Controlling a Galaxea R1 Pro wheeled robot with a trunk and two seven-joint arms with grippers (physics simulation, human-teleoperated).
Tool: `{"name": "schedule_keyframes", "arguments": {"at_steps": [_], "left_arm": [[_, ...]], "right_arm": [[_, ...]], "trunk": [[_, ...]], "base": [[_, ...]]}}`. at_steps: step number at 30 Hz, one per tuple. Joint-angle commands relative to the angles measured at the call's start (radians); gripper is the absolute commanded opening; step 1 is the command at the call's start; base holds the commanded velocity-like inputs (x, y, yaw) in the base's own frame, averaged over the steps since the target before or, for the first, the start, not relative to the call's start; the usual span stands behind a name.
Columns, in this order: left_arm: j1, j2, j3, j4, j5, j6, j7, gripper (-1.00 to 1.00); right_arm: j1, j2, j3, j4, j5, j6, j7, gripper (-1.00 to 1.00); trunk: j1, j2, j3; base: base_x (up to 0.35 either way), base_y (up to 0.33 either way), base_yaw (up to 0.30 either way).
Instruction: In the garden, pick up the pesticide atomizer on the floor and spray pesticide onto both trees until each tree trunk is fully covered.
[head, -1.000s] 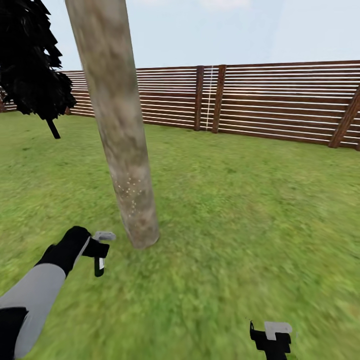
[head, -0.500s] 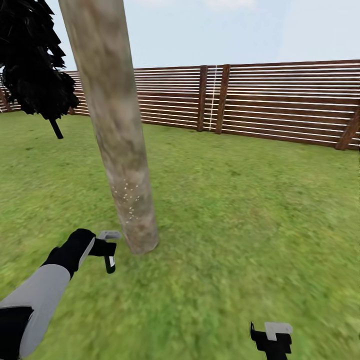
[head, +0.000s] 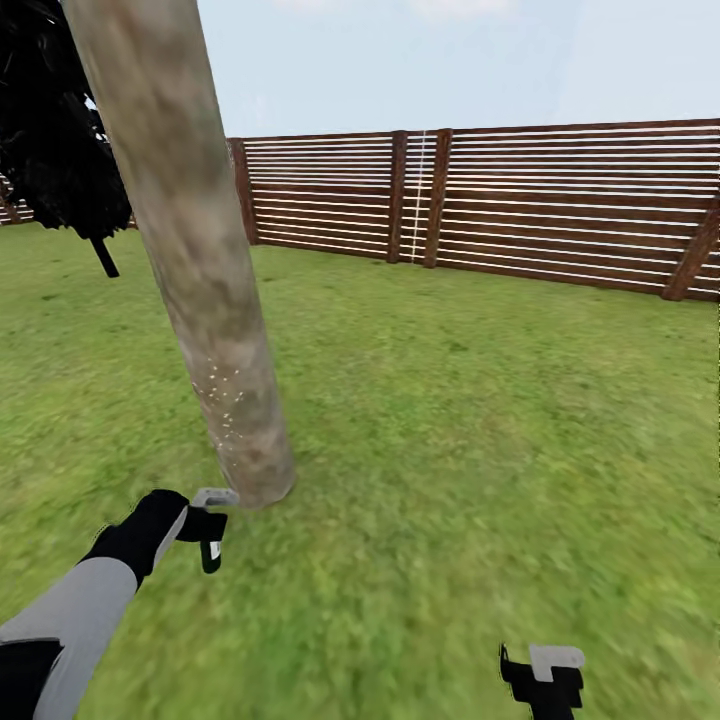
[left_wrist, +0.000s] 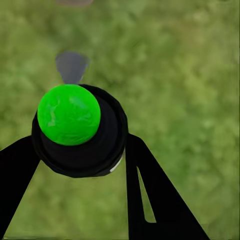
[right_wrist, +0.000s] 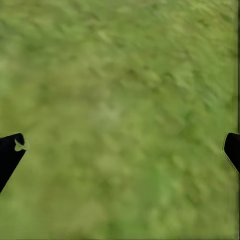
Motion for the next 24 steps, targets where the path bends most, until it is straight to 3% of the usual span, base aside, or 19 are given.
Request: {"name": "schedule_keyframes", "arguments": {"at_steps": [1,5,15,21,24], "left_arm": [[0.000,-0.009,0.013,0.000,-0.001,0.002,0.031,-1.00],[0.001,-0.022,0.055,0.002,0.006,-0.044,0.126,-1.00],[0.002,-0.028,0.061,-0.014,0.013,-0.054,0.132,-1.00],[0.000,-0.037,0.060,-0.019,0.012,-0.056,0.164,-1.00],[-0.001,-0.038,0.063,-0.088,0.013,-0.048,0.192,-1.00]], "right_arm": [[-0.001,0.001,-0.006,0.000,0.011,-0.002,-0.005,1.00],[-0.001,0.001,-0.005,0.000,0.011,-0.002,-0.005,1.00],[-0.001,0.003,-0.004,0.000,0.012,-0.002,-0.005,1.00],[0.000,0.004,-0.004,0.001,0.012,-0.002,-0.005,1.00],[0.000,0.004,-0.004,0.000,0.012,-0.002,-0.005,1.00]], "trunk": [[0.000,0.000,-0.001],[0.000,0.000,-0.001],[0.000,0.000,-0.001],[0.000,0.000,-0.001],[0.000,0.000,-0.001]], "base": [[0.000,-0.276,0.000],[0.000,-0.276,0.000],[0.029,-0.276,0.200],[-0.220,-0.217,0.273],[-0.268,-0.197,0.275]]}}
